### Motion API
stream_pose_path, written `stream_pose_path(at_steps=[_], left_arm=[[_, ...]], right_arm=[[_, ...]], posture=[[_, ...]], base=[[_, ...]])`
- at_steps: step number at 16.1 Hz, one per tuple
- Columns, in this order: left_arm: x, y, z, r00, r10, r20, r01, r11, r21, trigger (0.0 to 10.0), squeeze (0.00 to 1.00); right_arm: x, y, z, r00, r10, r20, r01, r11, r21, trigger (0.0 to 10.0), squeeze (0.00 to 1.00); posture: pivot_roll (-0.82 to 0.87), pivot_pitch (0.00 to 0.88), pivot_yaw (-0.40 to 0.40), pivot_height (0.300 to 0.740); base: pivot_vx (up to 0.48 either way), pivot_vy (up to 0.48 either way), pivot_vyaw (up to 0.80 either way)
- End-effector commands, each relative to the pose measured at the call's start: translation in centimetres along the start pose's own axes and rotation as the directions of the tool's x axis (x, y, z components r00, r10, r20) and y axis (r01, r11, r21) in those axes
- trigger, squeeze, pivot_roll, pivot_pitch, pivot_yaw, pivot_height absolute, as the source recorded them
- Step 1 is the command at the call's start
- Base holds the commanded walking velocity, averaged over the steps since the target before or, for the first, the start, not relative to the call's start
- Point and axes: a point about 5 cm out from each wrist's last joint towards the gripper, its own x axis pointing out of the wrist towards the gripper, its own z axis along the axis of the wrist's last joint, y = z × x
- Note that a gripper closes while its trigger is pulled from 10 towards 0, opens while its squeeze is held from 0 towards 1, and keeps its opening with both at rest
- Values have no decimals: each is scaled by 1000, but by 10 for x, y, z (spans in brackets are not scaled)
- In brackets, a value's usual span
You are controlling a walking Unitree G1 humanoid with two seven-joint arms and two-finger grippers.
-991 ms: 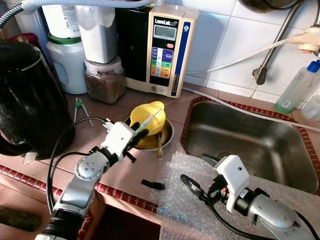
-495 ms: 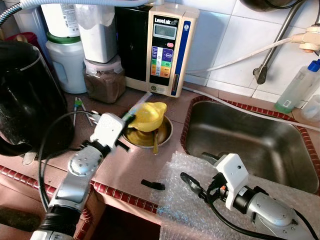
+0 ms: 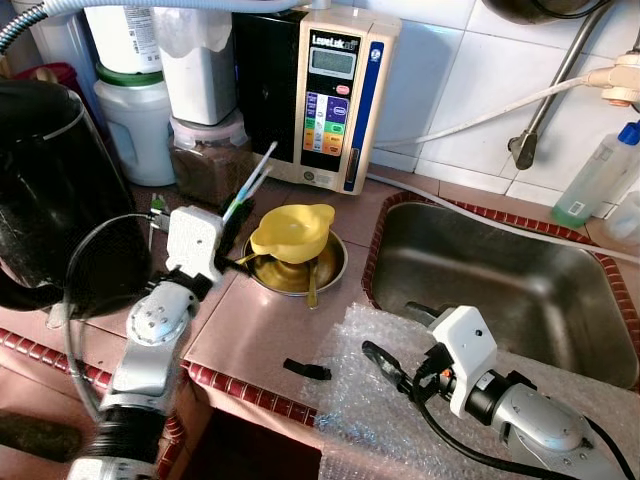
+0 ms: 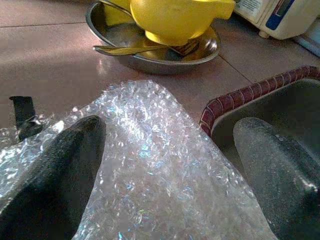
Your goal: Kitchen organization
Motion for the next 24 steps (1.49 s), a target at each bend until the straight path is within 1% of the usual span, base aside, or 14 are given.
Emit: stream_pose_path(at_steps=[1, 2, 4, 6, 8, 10, 12, 14, 15, 16, 18, 21, 22, 24], left_arm=[[6, -15, 10, 993, -107, 42, 111, 990, -89, 0, 0], [6, -21, 11, 988, -150, 46, 154, 981, -121, 0, 0], [5, -38, 16, 960, -268, 78, 278, 942, -186, 0, 0], [2, -55, 18, 905, -420, 72, 423, 865, -270, 0, 0], [-4, -61, 16, 864, -501, 54, 492, 817, -301, 0, 0], [-8, -65, 11, 835, -550, 24, 526, 784, -330, 0, 0], [-12, -74, 10, 795, -607, 15, 569, 735, -368, 0, 0], [-14, -77, 10, 778, -628, 14, 584, 715, -383, 0, 0], [-16, -82, 12, 759, -651, 24, 607, 693, -390, 0, 0], [-16, -82, 13, 758, -652, 26, 608, 691, -390, 0, 0], [-16, -87, 16, 753, -656, 50, 617, 677, -400, 0, 0], [-13, -85, 18, 780, -624, 50, 589, 703, -399, 0, 0], [-12, -83, 17, 795, -606, 38, 569, 722, -394, 0, 0], [-11, -81, 14, 814, -580, 18, 543, 750, -378, 0, 0]], right_arm=[[0, -9, 7, 998, -52, 43, 53, 999, -11, 10000, 0], [1, -10, 11, 996, -66, 64, 67, 998, -7, 10000, 0], [3, -17, 24, 982, -123, 146, 119, 992, 34, 10000, 0], [5, -22, 36, 963, -169, 212, 159, 985, 60, 10000, 0], [7, -23, 43, 953, -178, 245, 159, 983, 93, 10000, 0], [9, -23, 51, 940, -183, 286, 149, 979, 139, 10000, 0], [13, -22, 61, 922, -195, 333, 127, 968, 216, 10000, 0], [16, -22, 67, 909, -206, 363, 112, 958, 264, 10000, 0], [20, -23, 72, 896, -224, 383, 97, 942, 322, 10000, 0], [20, -24, 72, 895, -227, 385, 95, 938, 332, 10000, 0], [26, -28, 76, 878, -269, 395, 81, 899, 431, 10000, 0], [29, -31, 81, 861, -304, 407, 64, 860, 506, 10000, 0], [30, -32, 81, 857, -322, 402, 74, 849, 523, 10000, 0], [28, -35, 80, 848, -363, 387, 125, 846, 519, 10000, 0]], posture=[[81, 0, -79, 740], [81, 0, -79, 740], [73, 0, -81, 740], [73, 0, -81, 740], [74, 0, -82, 740], [74, 0, -81, 740], [74, 0, -84, 740], [74, 0, -84, 740], [69, 0, -86, 740], [69, 0, -86, 740], [69, 0, -84, 740], [70, 0, -85, 740], [70, 0, -85, 740], [70, 0, -88, 740]], base=[[0, 0, 0], [0, 0, 0], [0, 0, 0], [0, 0, 0], [0, 0, 0], [0, 0, 0], [0, 0, 0], [0, 0, 0], [0, 0, 0], [0, 0, 0], [0, 0, 0], [0, 0, 0], [0, 0, 0], [0, 0, 0]])
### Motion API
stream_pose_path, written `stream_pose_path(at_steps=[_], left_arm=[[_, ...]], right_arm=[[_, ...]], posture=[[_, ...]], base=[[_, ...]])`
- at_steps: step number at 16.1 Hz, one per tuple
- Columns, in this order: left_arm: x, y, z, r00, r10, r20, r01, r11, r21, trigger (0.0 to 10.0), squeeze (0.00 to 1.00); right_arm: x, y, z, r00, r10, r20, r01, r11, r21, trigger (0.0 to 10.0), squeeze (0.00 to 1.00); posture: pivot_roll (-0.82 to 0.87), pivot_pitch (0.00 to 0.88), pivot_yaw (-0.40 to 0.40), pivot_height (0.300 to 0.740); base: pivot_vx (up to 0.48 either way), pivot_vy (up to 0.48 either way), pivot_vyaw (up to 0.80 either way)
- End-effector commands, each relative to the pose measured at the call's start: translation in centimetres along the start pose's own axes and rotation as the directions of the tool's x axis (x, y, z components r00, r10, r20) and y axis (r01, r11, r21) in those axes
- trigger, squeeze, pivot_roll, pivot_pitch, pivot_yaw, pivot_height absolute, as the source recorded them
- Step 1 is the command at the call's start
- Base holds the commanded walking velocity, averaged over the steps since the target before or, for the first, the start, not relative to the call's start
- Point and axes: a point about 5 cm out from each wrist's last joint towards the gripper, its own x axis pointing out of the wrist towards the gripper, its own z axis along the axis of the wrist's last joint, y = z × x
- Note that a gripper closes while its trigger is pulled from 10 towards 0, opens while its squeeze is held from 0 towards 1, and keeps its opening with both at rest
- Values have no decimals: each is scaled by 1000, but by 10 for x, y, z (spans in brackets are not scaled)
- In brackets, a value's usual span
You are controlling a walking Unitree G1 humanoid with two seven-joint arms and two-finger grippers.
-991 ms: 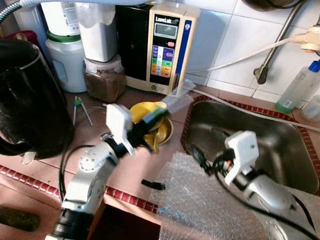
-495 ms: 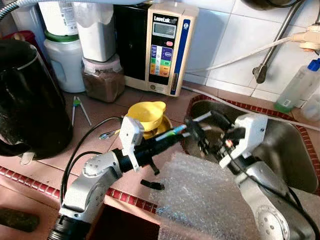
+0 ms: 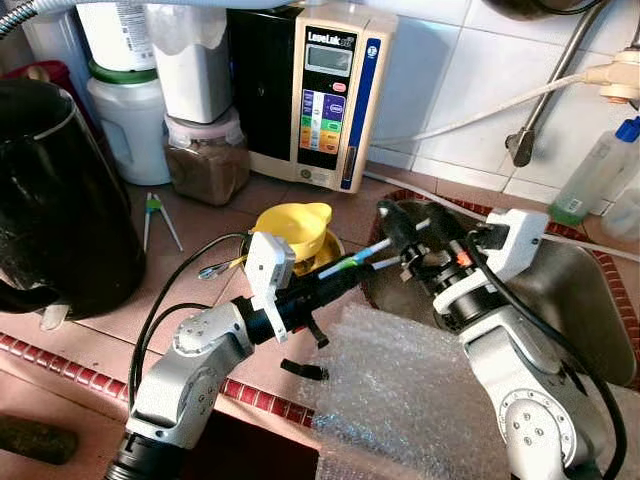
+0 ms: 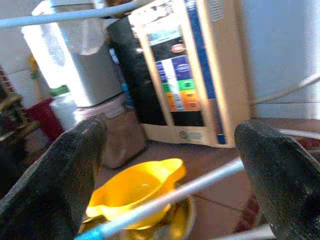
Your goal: Kitchen organization
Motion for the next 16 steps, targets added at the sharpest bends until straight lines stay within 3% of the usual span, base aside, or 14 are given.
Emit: stream_pose_path(at_steps=[1, 4, 6, 12, 15, 16], left_arm=[[0, 1, 2, 1000, 13, 9, -13, 1000, 13, 0, 0], [-1, 1, 1, 1000, 22, 4, -22, 1000, 13, 0, 0], [-1, 1, 0, 1000, 20, -6, -20, 1000, 17, 0, 0], [3, -4, 7, 999, -3, 43, 4, 1000, -7, 0, 0], [3, -10, 8, 998, -48, 49, 49, 999, -18, 0, 0], [3, -11, 7, 997, -59, 47, 60, 998, -23, 0, 0]], right_arm=[[-2, -11, 4, 998, -61, 19, 62, 995, -74, 10000, 0], [-1, -20, 13, 994, -98, 56, 106, 981, -162, 10000, 0], [2, -23, 15, 993, -103, 59, 112, 980, -163, 10000, 0], [16, -18, -4, 997, -79, 7, 79, 997, 16, 10000, 0], [26, -15, -6, 999, -41, 6, 41, 999, 34, 9647, 0], [33, -13, -7, 1000, -26, 9, 26, 996, 89, 3294, 0]], posture=[[68, 0, -87, 740], [67, 0, -84, 740], [69, 0, -83, 740], [73, 0, -84, 740], [79, 0, -82, 740], [78, 0, -82, 740]], base=[[0, 0, 0], [0, 0, 0], [0, 0, 0], [0, 0, 0], [0, 0, 0], [0, 0, 0]])
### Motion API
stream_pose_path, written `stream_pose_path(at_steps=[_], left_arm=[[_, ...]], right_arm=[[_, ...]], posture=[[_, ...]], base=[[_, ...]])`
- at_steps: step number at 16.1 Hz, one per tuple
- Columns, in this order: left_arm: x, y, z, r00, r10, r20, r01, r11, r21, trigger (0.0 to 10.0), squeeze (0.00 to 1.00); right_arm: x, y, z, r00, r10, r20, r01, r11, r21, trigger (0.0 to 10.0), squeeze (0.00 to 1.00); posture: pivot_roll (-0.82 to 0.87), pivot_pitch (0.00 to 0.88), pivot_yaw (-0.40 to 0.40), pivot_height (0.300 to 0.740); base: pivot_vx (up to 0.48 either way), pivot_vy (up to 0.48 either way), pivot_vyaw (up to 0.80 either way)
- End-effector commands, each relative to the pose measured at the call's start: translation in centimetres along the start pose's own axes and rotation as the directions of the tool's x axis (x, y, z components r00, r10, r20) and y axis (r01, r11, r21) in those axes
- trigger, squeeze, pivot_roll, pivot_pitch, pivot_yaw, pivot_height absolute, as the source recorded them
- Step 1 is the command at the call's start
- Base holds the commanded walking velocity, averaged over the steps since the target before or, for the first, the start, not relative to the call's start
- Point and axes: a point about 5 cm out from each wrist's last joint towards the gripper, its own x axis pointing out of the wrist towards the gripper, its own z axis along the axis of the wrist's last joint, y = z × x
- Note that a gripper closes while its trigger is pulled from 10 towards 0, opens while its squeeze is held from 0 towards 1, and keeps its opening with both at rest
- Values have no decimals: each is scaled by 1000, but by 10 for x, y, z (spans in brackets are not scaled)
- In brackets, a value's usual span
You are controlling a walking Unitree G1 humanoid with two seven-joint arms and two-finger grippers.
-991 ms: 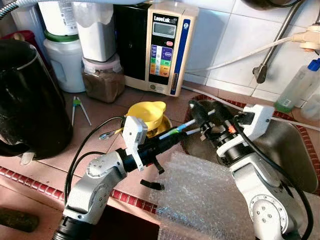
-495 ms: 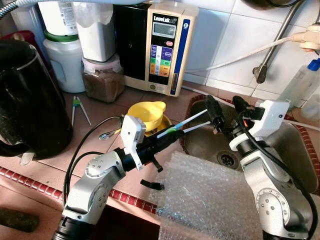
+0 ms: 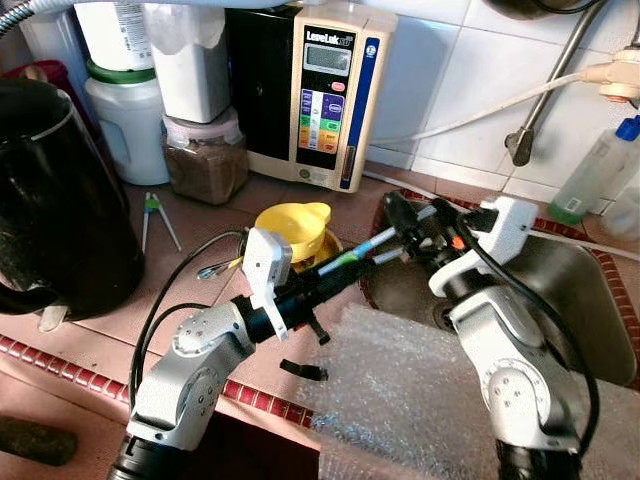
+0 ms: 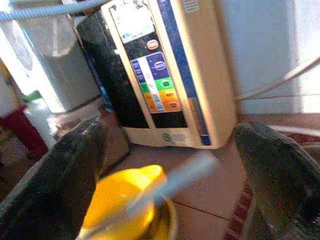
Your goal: Kitchen organization
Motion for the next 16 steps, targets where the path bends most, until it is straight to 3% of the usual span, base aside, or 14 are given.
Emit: stream_pose_path(at_steps=[1, 5, 10, 16], left_arm=[[4, -7, 4, 999, -42, 12, 42, 999, 8, 0, 0], [4, -9, 4, 999, -48, 7, 48, 999, 8, 0, 0], [5, -10, 3, 999, -51, 10, 51, 999, 6, 0, 0], [6, -11, 1, 998, -59, 2, 59, 998, 3, 0, 0]], right_arm=[[8, 2, 2, 1000, 9, 15, -10, 999, 54, 0, 0], [15, 22, -10, 996, 85, -22, -82, 992, 98, 0, 0], [7, 25, -24, 994, 78, -78, -66, 987, 143, 0, 0], [5, 22, -22, 996, 58, -72, -45, 984, 173, 0, 0]], posture=[[78, 0, -82, 740], [90, 0, -87, 740], [87, 0, -89, 740], [79, 0, -85, 740]], base=[[0, 0, 0], [0, 0, 0], [0, 0, 0], [0, 0, 0]])
